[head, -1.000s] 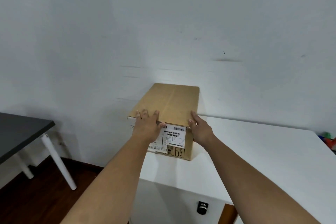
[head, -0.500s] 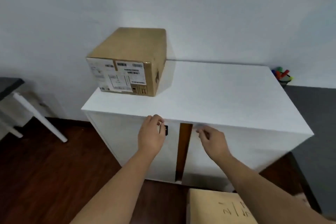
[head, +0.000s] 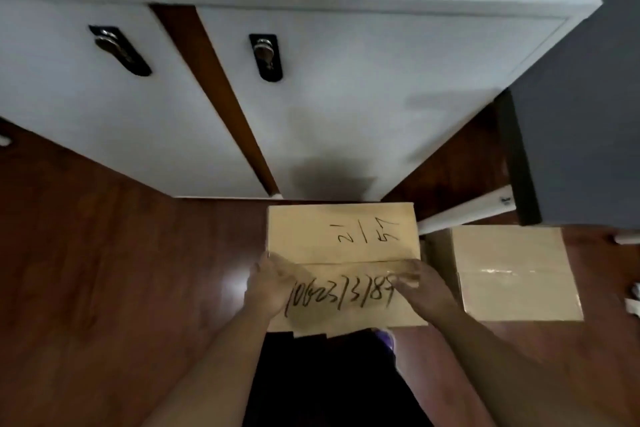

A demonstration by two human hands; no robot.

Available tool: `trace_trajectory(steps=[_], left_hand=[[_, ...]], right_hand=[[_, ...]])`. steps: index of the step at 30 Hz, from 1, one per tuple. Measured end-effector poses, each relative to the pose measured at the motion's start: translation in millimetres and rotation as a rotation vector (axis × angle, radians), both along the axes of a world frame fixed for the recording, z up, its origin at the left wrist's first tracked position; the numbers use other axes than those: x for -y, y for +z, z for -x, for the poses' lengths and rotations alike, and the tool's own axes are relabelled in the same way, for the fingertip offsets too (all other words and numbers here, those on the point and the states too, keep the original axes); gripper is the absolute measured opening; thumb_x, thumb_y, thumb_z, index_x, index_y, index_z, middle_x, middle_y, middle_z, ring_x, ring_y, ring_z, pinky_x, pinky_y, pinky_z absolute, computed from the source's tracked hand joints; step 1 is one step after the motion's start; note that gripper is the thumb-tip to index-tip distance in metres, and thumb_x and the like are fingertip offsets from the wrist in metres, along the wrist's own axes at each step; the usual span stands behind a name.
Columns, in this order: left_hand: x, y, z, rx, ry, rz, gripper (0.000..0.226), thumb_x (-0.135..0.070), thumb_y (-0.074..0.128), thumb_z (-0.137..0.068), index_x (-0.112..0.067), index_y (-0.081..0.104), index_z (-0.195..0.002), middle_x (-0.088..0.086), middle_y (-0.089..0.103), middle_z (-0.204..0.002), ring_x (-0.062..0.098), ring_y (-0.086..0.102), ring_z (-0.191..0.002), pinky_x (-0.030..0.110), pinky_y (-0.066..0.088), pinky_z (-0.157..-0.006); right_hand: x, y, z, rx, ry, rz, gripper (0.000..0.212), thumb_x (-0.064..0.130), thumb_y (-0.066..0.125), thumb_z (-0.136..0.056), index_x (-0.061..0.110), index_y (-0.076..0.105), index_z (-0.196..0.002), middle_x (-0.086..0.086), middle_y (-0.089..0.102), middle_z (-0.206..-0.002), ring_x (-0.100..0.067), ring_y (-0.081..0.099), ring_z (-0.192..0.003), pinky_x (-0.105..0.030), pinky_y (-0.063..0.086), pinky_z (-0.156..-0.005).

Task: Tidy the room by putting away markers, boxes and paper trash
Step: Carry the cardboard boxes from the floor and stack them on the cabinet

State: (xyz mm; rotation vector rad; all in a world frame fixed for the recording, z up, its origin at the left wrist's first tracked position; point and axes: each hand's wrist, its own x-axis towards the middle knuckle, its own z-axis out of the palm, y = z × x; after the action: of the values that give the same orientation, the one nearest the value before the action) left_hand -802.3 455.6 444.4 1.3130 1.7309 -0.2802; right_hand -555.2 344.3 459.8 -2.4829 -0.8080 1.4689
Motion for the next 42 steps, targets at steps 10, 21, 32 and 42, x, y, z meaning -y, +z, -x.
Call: trace_trajectory(steps=[10,21,32,42], left_hand=[[-18,7,7,0.024,0.314,0.058,0.064,-0.044,0.074,-0.075,-0.008,0.053,-0.125,0.003,0.059,-0.122,0.029,0.054,-0.117,0.033,0.043,-0.095],[-62,195,114,0.08,0.56,-0.268,0.068,-0.047,0.068,-0.08,-0.007,0.047,-0.131,0.015,0.052,-0.133,0.034,0.049,-0.119,0.037,0.041,-0.092],[-49,432,255,0.015,0.792,-0.643,0.06,-0.045,0.07,-0.076,-0.005,0.056,-0.118,0.016,0.058,-0.115,0.035,0.054,-0.101,0.041,0.045,-0.083],[-121,490,159,0.287,0.73,-0.837,0.048,-0.04,0.069,-0.079,-0.006,0.058,-0.111,0.013,0.06,-0.114,0.033,0.059,-0.105,0.034,0.05,-0.086]], right_hand=[[-21,2,-7,0.035,-0.128,0.106,0.07,0.037,0.065,-0.085,0.008,0.033,-0.139,-0.014,0.057,-0.129,-0.034,0.055,-0.117,-0.037,0.045,-0.088],[-120,191,71,-0.058,0.313,-0.187,0.038,0.045,0.059,-0.089,0.018,0.054,-0.115,-0.004,0.062,-0.119,-0.026,0.058,-0.114,-0.035,0.049,-0.094],[-154,372,196,-0.204,0.411,-0.617,0.063,0.038,0.065,-0.082,0.01,0.037,-0.132,-0.006,0.057,-0.124,-0.024,0.058,-0.109,-0.037,0.053,-0.086],[-207,475,121,-0.152,-0.052,-1.023,0.013,0.032,0.058,-0.08,0.019,0.061,-0.08,-0.004,0.067,-0.095,-0.026,0.063,-0.093,-0.046,0.053,-0.09]])
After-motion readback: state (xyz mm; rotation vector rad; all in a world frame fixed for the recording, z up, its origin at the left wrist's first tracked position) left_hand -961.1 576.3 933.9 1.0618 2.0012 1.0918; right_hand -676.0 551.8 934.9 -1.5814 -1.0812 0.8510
